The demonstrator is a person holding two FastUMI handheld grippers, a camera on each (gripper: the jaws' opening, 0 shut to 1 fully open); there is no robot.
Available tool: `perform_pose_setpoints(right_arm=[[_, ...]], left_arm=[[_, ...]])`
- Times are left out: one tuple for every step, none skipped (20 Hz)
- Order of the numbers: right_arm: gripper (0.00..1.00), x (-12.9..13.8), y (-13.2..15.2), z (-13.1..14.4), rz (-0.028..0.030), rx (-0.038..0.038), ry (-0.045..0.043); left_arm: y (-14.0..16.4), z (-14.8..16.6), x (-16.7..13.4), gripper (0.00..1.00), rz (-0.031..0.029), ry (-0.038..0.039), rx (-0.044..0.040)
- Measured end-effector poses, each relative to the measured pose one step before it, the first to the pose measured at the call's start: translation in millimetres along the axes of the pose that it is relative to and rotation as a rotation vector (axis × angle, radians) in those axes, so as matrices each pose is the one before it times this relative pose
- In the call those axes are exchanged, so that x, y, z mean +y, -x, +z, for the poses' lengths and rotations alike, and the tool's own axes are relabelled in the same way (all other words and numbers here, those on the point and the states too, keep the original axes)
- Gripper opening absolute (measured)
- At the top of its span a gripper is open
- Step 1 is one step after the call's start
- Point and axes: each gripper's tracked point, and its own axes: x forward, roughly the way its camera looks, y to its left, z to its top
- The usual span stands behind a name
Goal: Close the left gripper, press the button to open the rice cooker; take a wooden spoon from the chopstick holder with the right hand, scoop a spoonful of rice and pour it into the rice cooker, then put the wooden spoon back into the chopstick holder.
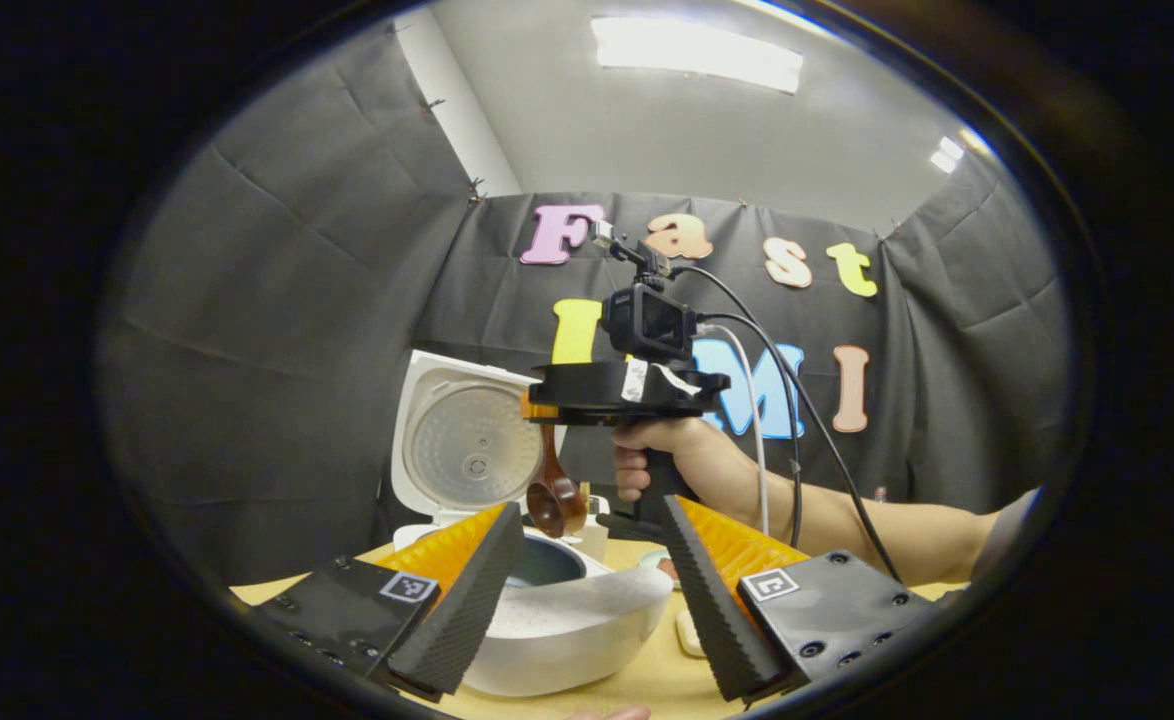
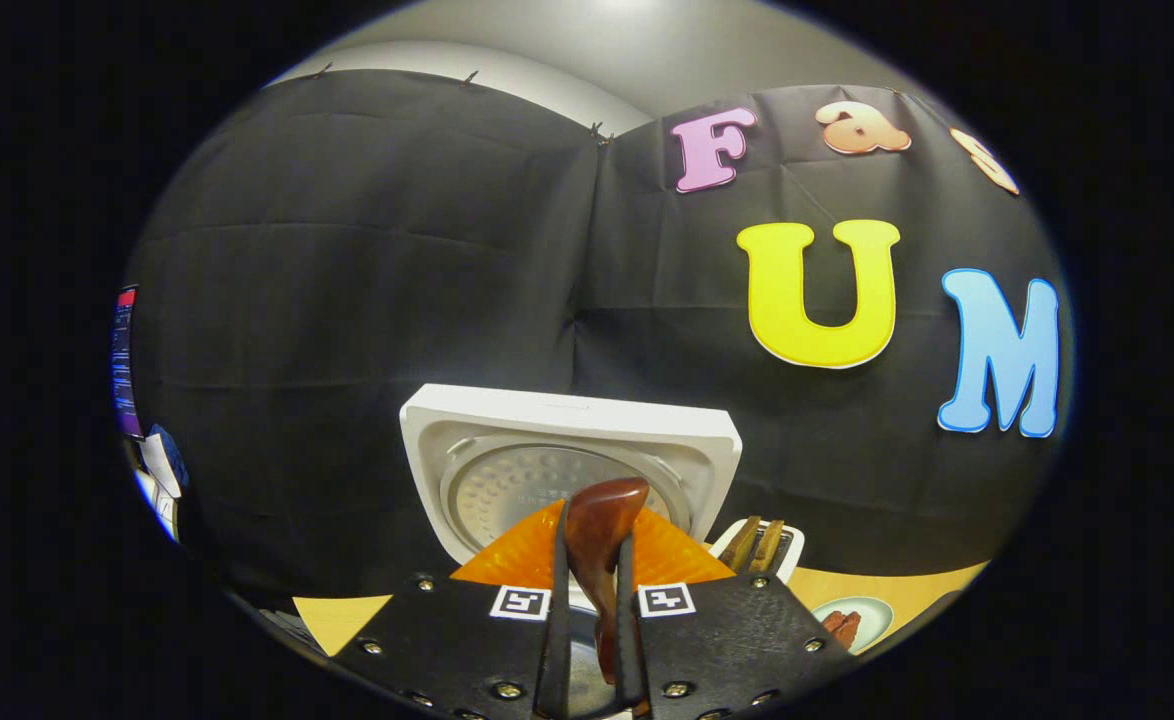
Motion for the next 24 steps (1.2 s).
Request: perform_pose_setpoints(right_arm=[[0.18, 1.39, 0.22, 1.22, 0.00115, -0.00364, 0.00621], [0.18, 1.63, 0.8, 1.32, 0.00256, 0.00032, 0.01155], [0.18, 2.45, 0.5, -0.15, -0.00085, 0.00397, 0.01939], [0.18, 0.78, 0.31, -0.55, -0.00014, 0.00418, 0.02132], [0.18, 2.25, 0.6, -0.42, 0.0047, 0.00478, 0.02009], [0.18, 1.57, 1.52, 0.49, 0.00451, 0.00131, 0.00683], [0.18, 2.77, 0.08, 0.59, 0.0066, -0.00529, -0.00933], [0.18, 0.63, 0.9, 2.15, 0.00368, -0.00311, -0.0083], [0.18, 0.05, 1.36, 2.02, 0.00217, -0.00432, -0.01029], [0.18, -2.1, 1.68, 2.14, -0.00274, -0.00327, -0.00532], [0.18, -1.85, 0.4, 2.06, -0.00044, -0.00566, -0.00388], [0.18, -2.26, 1.58, 1.49, -0.0008, -0.00427, -0.00239], [0.18, -1.61, 1.92, -0.23, 0.00236, 0.00009, -0.00547], [0.18, -2.43, 2.68, -1.11, 0.00147, 0.00437, -0.00293], [0.18, -3.11, 2.94, 0.0, 0.00184, 0.0036, -0.00689], [0.18, -4.46, 2.9, -1.49, -0.00257, 0.00522, -0.00484], [0.18, -5.66, 3.74, -0.98, -0.0031, 0.002, -0.00718], [0.18, -7.22, 3.38, 0.61, -0.00688, -0.00278, -0.0052], [0.18, -8.24, 5.83, 0.95, -0.009, -0.0036, -0.00657], [0.18, -9.21, 5.42, 2.23, -0.01012, -0.00637, -0.00664], [0.18, -10.01, 5.27, 1.06, -0.01247, -0.00113, -0.00706], [0.18, -11.36, 6.96, 0.44, -0.00944, 0.0009, -0.0094], [0.18, -8.37, 6.85, 2.84, -0.01033, -0.00077, -0.01175], [0.18, -11.85, 8.17, 2.37, -0.01286, -0.00347, -0.01088]], left_arm=[[-0.98, -0.41, -0.32, 0.96, -0.00022, -0.00278, -0.00002], [-0.82, 0.06, -0.9, 0.96, -0.00148, -0.00113, -0.0003], [-0.2, -0.73, -1.41, 0.96, -0.00278, 0.00099, -0.00069], [-0.18, -0.25, 0.29, 0.96, -0.00104, 0.00085, -0.00005], [-0.1, -0.6, 0.81, 0.96, -0.00177, -0.00007, 0.00027], [-0.02, -0.54, -0.95, 0.96, -0.00429, -0.00015, 0.00229], [-0.32, -0.08, 0.02, 0.96, -0.00181, -0.00321, 0.00038], [-0.82, 0.15, -0.23, 0.96, 0.00085, -0.00384, -0.00111], [0.66, 0.91, -0.76, 0.96, -0.00181, -0.00125, -0.00056], [-0.28, -1.02, -0.98, 0.96, -0.00207, 0.00019, -0.00115], [0.08, 0.54, 0.31, 0.96, -0.00051, 0.00038, -0.0015], [0.31, 0.56, 1.14, 0.96, -0.00013, 0.00071, -0.00189], [0.05, -0.93, -0.4, 0.96, -0.0009, 0.00221, -0.00011], [-0.83, -1.2, -0.54, 0.96, -0.00188, 0.00181, 0.00106], [-0.9, -0.83, 0.02, 0.96, -0.00105, 0.00103, 0.00184], [-1.85, -2.5, -0.78, 0.96, -0.00058, -0.00012, 0.00429], [-1.93, -2.2, -1.19, 0.96, -0.00092, -0.00083, 0.00491], [-1.82, -2.09, -1.06, 0.96, -0.00126, 0.00113, 0.00539], [-1.82, -1.96, -1.55, 0.96, -0.00165, 0.00115, 0.00451], [-1.77, -1.76, -0.05, 0.96, -0.00068, 0.00087, 0.00276], [-0.97, -0.77, -0.69, 0.96, -0.0009, -0.00022, 0.00427], [-1.59, -2.55, -1.31, 0.96, -0.00105, -0.00716, 0.00459], [-0.93, 0.69, 0.14, 0.96, 0.00626, -0.00785, -0.00047], [-0.09, 1.42, -0.73, 0.96, 0.00543, 0.00077, 0.00208]])
